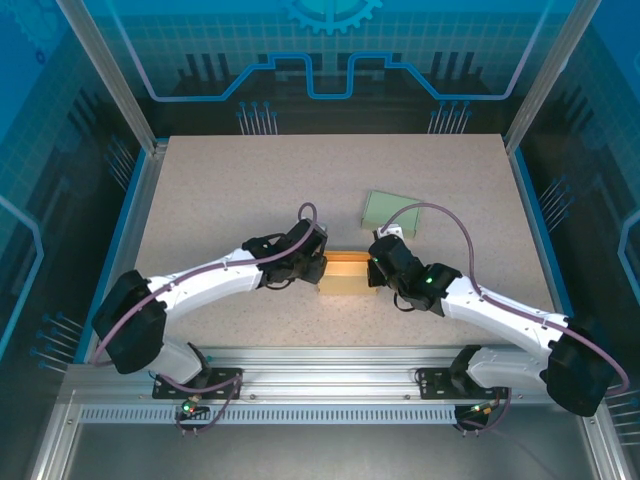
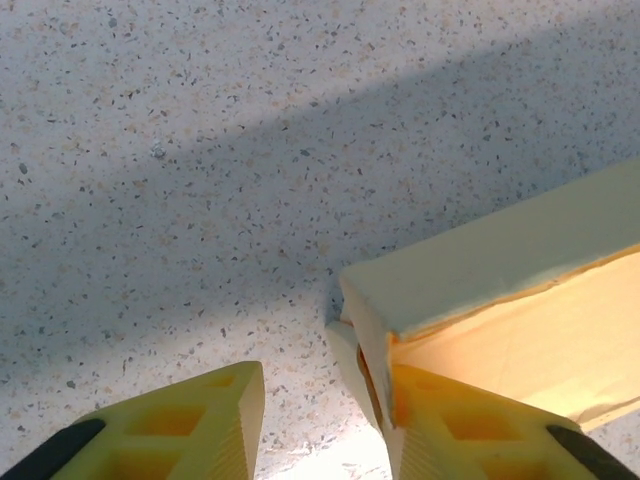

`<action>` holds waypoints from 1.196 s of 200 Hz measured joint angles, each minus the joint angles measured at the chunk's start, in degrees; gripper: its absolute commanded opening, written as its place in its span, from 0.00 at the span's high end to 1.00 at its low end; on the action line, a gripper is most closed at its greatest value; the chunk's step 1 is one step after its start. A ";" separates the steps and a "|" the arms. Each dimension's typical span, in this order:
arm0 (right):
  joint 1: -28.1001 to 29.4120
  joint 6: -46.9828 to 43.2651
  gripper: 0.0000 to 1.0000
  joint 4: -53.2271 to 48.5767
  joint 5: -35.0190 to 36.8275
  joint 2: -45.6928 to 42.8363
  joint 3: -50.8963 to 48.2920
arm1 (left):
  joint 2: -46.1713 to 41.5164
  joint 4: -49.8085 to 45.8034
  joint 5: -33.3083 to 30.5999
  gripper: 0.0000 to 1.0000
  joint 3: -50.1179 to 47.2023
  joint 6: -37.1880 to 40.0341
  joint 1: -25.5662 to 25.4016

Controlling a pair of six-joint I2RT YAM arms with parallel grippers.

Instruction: Fold the paper box

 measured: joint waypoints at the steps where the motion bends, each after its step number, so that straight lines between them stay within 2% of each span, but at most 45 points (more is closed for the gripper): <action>1: 0.00 0.00 1.00 0.00 0.02 0.00 0.00 | -0.07 -0.09 0.04 0.56 -0.02 0.04 0.00; 22: 0.00 0.00 1.00 0.35 0.00 0.24 -0.02 | -1.22 -0.20 1.57 0.55 -0.57 -0.33 -0.02; 34: 0.02 0.00 1.00 0.61 -0.50 0.50 -0.02 | -1.84 0.94 3.21 0.48 -0.61 -0.90 -0.28; 50: 0.00 0.00 1.00 0.92 -0.55 0.74 -0.04 | -2.75 2.23 4.85 0.46 -0.61 -1.36 -0.70; 92: 0.00 0.02 1.00 1.40 -0.52 0.74 -0.33 | -4.63 4.33 6.21 0.45 -1.03 -2.64 -0.81; 106: 0.00 0.00 1.00 1.55 -0.55 0.74 -0.39 | -5.22 4.92 5.79 0.38 -1.73 -2.84 -0.81; 133: 0.00 0.02 1.00 2.08 -0.57 0.61 -0.83 | -7.67 6.88 3.08 0.33 -4.35 -4.33 -0.81; 155: 0.02 0.02 1.00 2.58 -0.59 0.35 -1.57 | -10.99 10.45 0.28 0.20 -7.43 -6.43 -0.59; 188: 0.17 0.00 1.00 3.30 -0.57 -0.48 -2.56 | -14.47 18.40 -1.97 0.20 -12.20 -10.16 0.66; 239: 2.34 -1.11 1.00 6.86 0.15 -2.80 -5.95 | -11.47 25.18 -2.60 0.22 -12.90 -13.11 1.16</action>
